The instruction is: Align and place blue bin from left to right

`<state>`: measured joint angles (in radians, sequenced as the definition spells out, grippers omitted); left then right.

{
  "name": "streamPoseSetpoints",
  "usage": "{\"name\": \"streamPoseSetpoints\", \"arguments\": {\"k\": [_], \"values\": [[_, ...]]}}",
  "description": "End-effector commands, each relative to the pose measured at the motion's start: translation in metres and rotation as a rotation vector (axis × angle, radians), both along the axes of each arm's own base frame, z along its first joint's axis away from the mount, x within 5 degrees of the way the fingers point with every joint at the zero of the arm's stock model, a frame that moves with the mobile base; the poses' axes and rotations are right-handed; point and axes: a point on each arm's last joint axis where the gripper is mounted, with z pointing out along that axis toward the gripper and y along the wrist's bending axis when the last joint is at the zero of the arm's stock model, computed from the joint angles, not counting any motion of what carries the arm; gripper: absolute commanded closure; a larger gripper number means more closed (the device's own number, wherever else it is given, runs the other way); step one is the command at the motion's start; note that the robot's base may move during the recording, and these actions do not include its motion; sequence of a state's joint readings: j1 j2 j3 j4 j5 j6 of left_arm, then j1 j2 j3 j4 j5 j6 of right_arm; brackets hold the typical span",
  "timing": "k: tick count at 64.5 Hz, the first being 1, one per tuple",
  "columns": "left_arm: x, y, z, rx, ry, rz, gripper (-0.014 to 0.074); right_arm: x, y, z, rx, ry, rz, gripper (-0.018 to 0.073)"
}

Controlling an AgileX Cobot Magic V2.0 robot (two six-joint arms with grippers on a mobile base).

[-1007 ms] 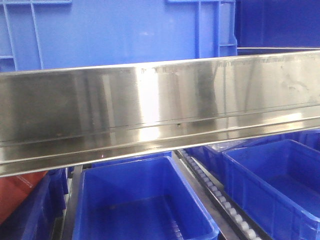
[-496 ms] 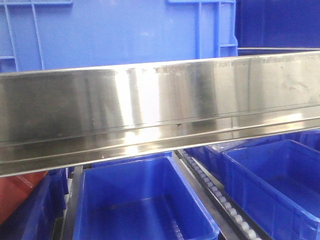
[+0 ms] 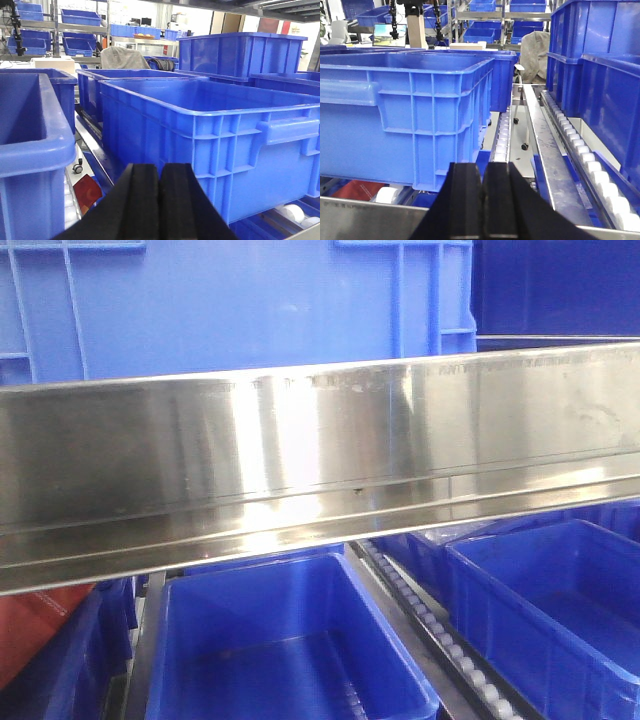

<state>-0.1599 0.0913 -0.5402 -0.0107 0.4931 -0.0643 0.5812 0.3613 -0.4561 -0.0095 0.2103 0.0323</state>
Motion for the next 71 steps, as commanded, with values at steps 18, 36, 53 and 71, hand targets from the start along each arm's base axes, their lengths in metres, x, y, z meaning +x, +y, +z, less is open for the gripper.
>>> {"name": "streamPoseSetpoints", "arguments": {"k": [18, 36, 53, 71], "values": [[-0.001, 0.0, 0.001, -0.01, -0.012, -0.009, 0.0707, -0.001, -0.001, 0.003, 0.003, -0.039, -0.002, 0.0721], [0.002, 0.0, -0.003, 0.005, -0.003, 0.008, 0.0707, -0.001, -0.001, 0.003, 0.003, -0.039, -0.002, 0.0721], [0.013, 0.002, -0.062, 0.045, 0.093, 0.112, 0.0707, -0.001, -0.001, 0.003, 0.003, -0.039, -0.002, 0.0721], [0.034, 0.003, -0.113, 0.042, 0.06, 0.15, 0.0707, -0.001, -0.001, 0.003, 0.006, -0.044, -0.002, 0.0721]]}}
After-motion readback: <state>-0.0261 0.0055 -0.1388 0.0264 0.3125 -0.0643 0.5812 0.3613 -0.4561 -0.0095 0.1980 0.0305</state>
